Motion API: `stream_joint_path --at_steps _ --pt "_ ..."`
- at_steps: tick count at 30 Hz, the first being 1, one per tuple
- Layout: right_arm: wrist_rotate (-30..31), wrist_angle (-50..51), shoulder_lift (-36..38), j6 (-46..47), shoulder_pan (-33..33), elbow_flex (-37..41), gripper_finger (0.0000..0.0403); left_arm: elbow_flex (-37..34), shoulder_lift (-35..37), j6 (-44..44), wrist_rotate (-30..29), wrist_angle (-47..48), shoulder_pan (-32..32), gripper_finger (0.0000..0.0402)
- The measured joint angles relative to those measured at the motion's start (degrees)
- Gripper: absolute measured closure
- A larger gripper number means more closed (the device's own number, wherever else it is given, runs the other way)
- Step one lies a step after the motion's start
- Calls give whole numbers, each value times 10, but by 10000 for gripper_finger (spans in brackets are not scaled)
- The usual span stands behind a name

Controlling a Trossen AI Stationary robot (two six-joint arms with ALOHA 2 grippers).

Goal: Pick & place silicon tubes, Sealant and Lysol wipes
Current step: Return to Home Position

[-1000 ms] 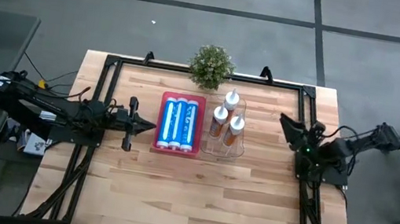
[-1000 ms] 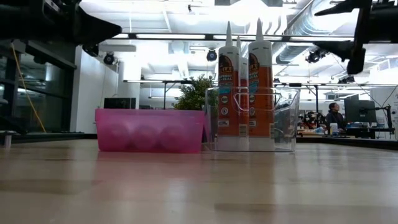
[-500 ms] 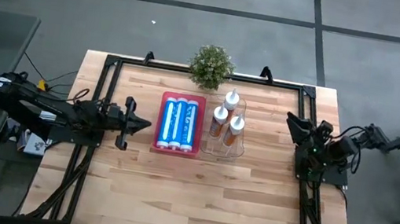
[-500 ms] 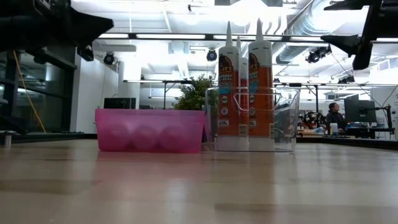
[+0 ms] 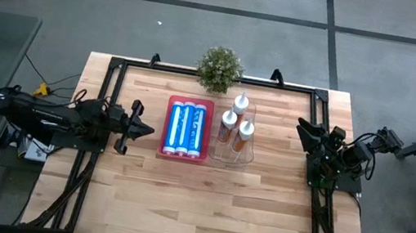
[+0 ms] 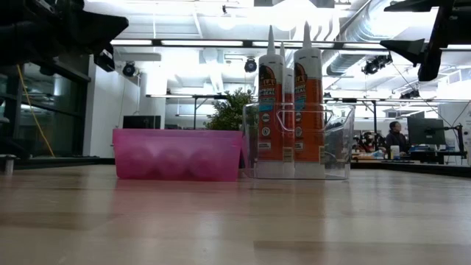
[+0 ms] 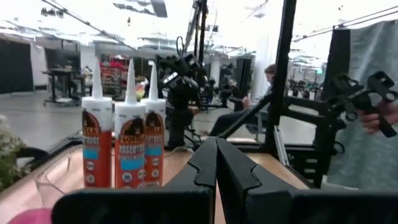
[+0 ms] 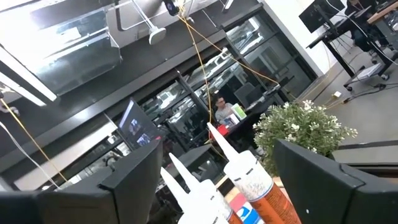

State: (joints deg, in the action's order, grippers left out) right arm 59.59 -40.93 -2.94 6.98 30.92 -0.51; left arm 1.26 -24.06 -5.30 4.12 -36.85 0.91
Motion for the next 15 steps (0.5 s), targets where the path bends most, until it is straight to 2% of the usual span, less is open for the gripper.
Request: stream_joint_path --at_steps 7,15 --pt "0 0 0 0 0 0 100 0 28 26 58 8 -26 401" --pt "0 0 0 0 0 0 100 0 32 38 63 24 -24 402"
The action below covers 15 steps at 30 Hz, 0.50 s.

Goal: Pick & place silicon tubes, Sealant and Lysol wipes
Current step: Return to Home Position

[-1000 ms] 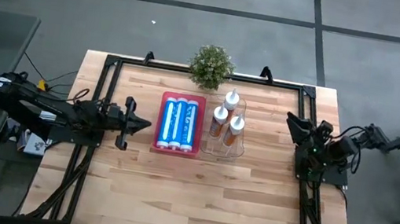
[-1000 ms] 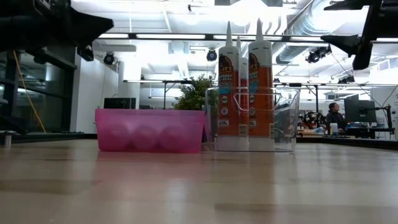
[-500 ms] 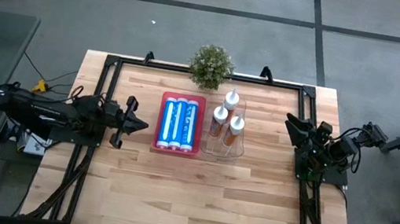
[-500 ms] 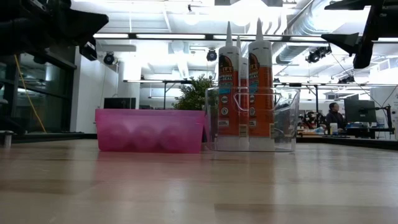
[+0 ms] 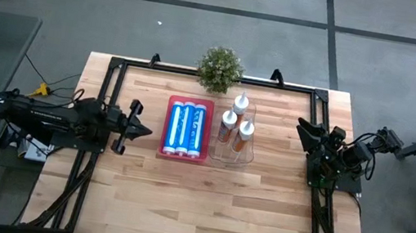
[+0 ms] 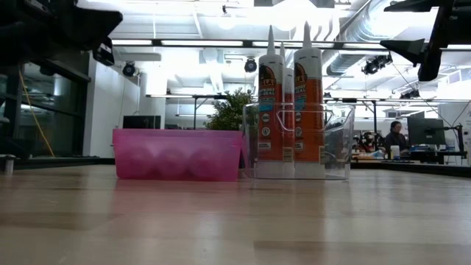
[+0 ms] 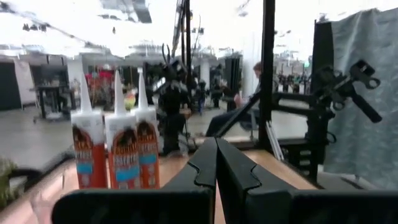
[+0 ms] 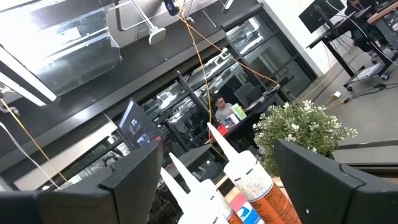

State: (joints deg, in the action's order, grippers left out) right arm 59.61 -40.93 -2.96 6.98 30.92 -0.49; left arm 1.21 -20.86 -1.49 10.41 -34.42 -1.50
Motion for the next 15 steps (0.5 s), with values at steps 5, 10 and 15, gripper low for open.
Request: stream_joint_path --at_steps 5,10,15 --pt "0 0 0 0 0 0 100 0 -1 -3 0 44 0 402" --pt "0 0 0 0 0 0 100 0 0 -3 0 91 0 402" --pt "0 0 0 0 0 0 100 0 0 -3 0 133 0 402"
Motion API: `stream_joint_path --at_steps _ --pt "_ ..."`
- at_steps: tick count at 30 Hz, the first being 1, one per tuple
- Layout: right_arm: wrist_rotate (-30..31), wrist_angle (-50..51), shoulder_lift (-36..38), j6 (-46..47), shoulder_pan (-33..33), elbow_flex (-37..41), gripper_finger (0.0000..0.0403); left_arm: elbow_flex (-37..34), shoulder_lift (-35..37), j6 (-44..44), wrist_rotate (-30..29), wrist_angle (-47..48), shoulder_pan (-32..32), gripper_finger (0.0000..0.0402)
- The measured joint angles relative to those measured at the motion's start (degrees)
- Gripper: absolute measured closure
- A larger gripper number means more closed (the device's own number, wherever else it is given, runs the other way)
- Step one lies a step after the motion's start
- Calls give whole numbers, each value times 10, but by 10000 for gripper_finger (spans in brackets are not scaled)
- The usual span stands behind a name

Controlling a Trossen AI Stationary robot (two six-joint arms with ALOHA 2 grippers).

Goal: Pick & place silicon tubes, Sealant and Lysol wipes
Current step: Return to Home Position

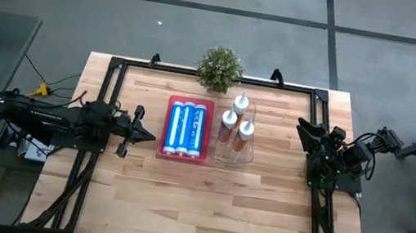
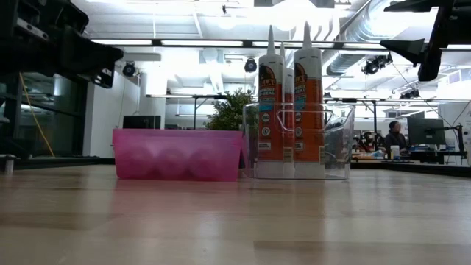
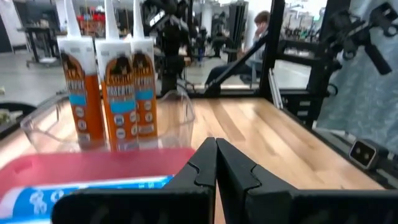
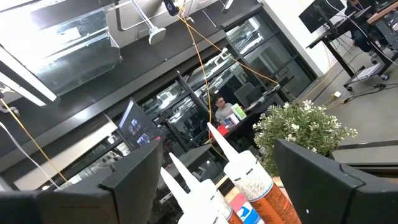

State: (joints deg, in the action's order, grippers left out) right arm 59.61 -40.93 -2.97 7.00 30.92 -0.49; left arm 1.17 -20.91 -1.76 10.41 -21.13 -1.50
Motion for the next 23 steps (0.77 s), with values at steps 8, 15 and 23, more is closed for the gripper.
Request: stream_joint_path --at_steps 8,15,23 --pt "0 0 0 0 0 0 100 0 0 0 0 62 0 401" --pt "0 0 0 0 0 0 100 0 0 0 -7 104 0 401" --pt "0 0 0 0 0 0 100 0 0 0 -9 123 0 401"
